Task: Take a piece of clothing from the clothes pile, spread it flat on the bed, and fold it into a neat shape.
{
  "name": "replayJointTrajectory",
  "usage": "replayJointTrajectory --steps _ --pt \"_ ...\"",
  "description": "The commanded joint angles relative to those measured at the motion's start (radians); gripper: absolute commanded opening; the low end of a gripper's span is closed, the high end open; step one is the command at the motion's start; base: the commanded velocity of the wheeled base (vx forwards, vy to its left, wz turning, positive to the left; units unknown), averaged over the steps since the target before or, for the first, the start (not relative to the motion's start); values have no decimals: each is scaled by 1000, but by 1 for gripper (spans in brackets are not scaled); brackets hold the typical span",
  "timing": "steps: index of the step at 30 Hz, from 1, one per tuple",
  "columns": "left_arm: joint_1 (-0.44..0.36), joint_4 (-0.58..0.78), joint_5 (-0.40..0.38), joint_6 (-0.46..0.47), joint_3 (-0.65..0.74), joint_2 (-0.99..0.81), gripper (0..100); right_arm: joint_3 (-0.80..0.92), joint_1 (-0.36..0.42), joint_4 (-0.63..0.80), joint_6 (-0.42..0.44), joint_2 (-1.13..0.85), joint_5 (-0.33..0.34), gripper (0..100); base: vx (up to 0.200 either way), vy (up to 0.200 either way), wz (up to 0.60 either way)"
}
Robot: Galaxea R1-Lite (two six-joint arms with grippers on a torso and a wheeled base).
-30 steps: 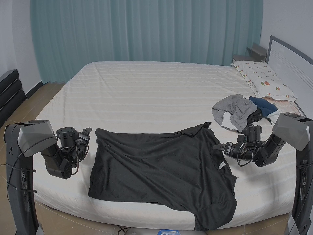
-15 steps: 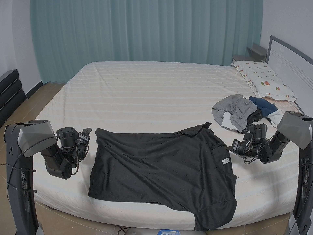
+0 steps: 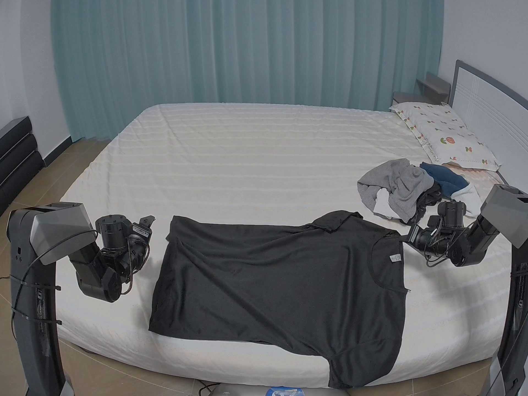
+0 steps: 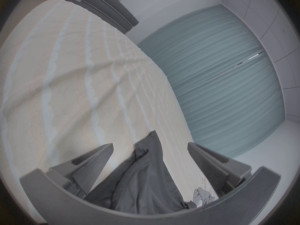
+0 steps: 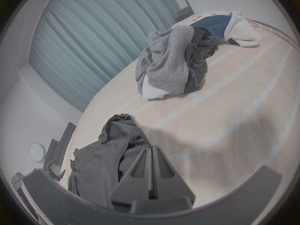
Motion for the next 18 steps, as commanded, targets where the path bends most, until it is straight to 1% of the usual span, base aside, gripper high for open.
replayJointTrajectory --steps 1,10,18 --pt "0 0 0 0 0 2 100 -28 -22 3 -1 5 0 0 0 0 0" --pt "0 -2 0 3 5 2 100 -69 -47 47 -12 10 -2 0 0 0 0" --pt "-2 -3 -1 6 21 -3 100 -81 -61 46 -27 56 -2 0 0 0 0"
